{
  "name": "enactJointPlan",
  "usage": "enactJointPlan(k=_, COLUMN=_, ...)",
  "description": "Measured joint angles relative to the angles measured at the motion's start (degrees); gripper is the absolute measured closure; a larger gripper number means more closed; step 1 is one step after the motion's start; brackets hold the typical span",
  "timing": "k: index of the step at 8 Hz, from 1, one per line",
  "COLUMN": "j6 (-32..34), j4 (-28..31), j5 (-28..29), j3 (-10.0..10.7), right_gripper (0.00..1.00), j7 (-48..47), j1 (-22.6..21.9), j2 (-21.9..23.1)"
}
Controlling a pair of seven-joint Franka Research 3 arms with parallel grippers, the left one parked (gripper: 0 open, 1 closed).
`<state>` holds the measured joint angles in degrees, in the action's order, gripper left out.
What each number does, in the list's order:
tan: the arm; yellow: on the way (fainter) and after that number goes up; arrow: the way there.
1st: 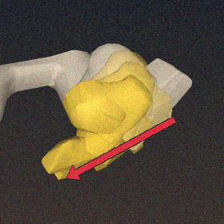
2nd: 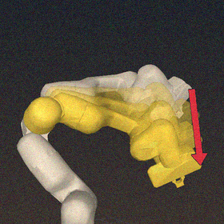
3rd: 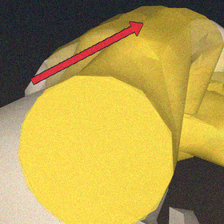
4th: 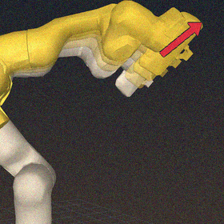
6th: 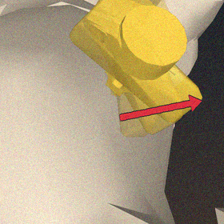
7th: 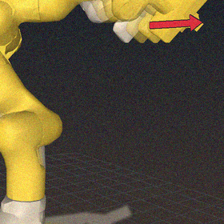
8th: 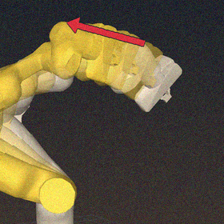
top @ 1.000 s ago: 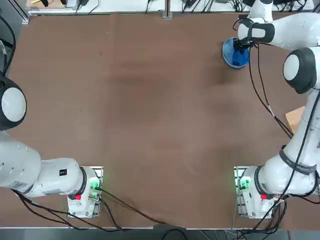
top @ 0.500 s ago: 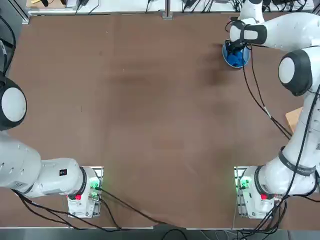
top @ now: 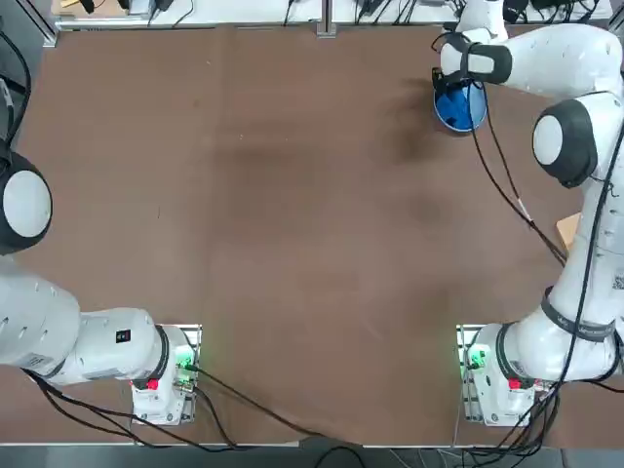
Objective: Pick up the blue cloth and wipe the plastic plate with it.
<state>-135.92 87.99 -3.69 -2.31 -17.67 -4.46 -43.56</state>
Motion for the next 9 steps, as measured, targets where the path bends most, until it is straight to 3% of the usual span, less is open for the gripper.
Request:
enactJointPlan(k=4, j6=0.0, j4=-4.7, j5=-1.6, j3=-1.9, right_gripper=0.92, j7=4.2, j1=4.7, j2=-3.7)
enactJointPlan(k=9, j6=0.8, j4=-1.9, j5=-3.9, j3=-3.3, right_gripper=0.92, j7=6.1, j1=7.7, j2=-2.0)
